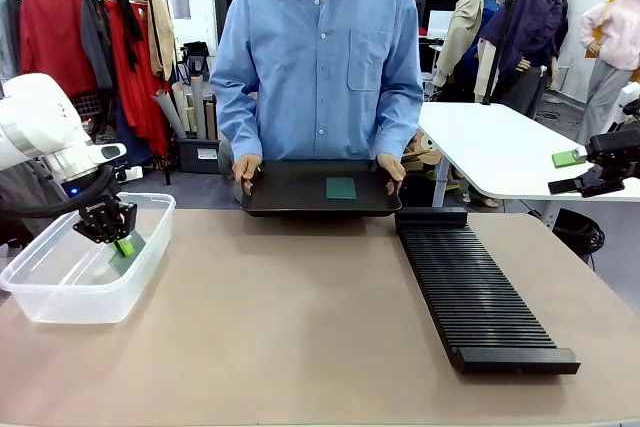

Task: Sort PCBs into racks and boxes based on the side picked up.
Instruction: If the short side of the Blank PCB is picked up, insert it into the PCB Rack ; if the long side is picked up, place it in the Organizing box.

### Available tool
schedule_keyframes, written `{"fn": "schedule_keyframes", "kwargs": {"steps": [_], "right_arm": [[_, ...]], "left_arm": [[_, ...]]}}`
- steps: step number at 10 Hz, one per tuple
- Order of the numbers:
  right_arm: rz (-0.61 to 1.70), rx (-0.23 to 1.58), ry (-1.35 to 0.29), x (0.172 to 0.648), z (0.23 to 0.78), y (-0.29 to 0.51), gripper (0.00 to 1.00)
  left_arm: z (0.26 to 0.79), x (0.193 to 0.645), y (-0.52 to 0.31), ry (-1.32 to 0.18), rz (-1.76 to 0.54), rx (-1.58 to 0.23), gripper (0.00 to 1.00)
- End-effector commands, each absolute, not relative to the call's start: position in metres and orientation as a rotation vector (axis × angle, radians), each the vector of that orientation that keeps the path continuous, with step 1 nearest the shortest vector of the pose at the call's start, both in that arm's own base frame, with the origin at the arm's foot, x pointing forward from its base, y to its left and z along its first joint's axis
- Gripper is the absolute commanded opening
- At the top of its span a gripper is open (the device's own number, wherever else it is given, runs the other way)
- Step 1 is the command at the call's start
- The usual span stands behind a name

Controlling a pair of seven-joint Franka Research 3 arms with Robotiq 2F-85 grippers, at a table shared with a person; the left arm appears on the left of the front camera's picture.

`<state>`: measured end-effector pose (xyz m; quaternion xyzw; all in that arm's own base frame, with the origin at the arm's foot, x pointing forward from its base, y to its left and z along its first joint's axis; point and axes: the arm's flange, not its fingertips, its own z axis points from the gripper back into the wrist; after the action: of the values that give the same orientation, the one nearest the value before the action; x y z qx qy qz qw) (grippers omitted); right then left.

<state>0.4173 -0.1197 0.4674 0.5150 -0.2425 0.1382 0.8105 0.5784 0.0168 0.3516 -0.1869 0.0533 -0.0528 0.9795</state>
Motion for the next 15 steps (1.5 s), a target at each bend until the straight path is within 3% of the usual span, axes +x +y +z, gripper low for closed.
{"fn": "schedule_keyframes", "kwargs": {"steps": [1,3,10,15], "right_arm": [[0.292,1.105,-0.517,0.417,0.469,-0.119,1.00],[0.292,1.105,-0.517,0.417,0.469,-0.119,1.00],[0.292,1.105,-0.517,0.417,0.469,-0.119,1.00],[0.292,1.105,-0.517,0.417,0.469,-0.119,1.00]], "left_arm": [[0.354,0.582,0.017,0.114,-0.109,-0.404,0.61],[0.356,0.582,0.018,0.124,-0.096,-0.398,0.99],[0.412,0.570,0.015,0.092,-0.035,-0.179,1.00],[0.424,0.572,0.014,0.064,-0.051,-0.189,1.00]]}}
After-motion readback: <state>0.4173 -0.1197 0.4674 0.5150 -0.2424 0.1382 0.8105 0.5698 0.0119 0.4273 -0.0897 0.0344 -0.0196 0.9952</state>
